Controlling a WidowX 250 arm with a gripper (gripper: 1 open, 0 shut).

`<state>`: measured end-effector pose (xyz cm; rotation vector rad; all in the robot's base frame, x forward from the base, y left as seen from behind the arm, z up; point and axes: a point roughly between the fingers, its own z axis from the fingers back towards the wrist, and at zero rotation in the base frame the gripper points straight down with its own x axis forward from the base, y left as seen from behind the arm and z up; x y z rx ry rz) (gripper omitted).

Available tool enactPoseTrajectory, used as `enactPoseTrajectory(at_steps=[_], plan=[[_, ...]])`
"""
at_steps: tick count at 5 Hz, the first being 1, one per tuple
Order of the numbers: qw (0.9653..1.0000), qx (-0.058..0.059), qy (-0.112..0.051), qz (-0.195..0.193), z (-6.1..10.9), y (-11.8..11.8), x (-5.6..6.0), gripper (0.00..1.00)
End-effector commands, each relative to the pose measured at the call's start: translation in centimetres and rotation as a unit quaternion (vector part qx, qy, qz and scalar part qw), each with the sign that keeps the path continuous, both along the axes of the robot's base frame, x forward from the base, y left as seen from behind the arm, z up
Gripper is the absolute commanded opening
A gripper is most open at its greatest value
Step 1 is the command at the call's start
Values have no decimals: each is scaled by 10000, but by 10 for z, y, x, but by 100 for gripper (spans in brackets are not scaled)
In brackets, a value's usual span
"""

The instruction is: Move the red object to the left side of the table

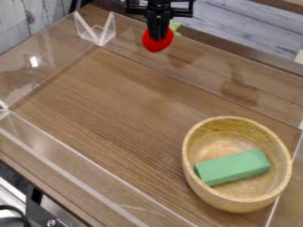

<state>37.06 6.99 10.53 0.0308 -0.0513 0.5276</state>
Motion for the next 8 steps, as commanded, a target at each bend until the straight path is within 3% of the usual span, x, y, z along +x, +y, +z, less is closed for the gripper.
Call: enactPoseTrajectory(at_steps=[1, 3, 5, 6, 8], plan=[[9994, 23, -190, 304, 3, 6, -1, 0], [9994, -195, -251, 110, -9, -15, -2, 0], [9946, -514, -499, 753, 13, -18, -14, 0], [9918, -689, -656, 859, 37, -6, -10, 0], [9916, -524, -678, 969, 27, 53, -33, 0]])
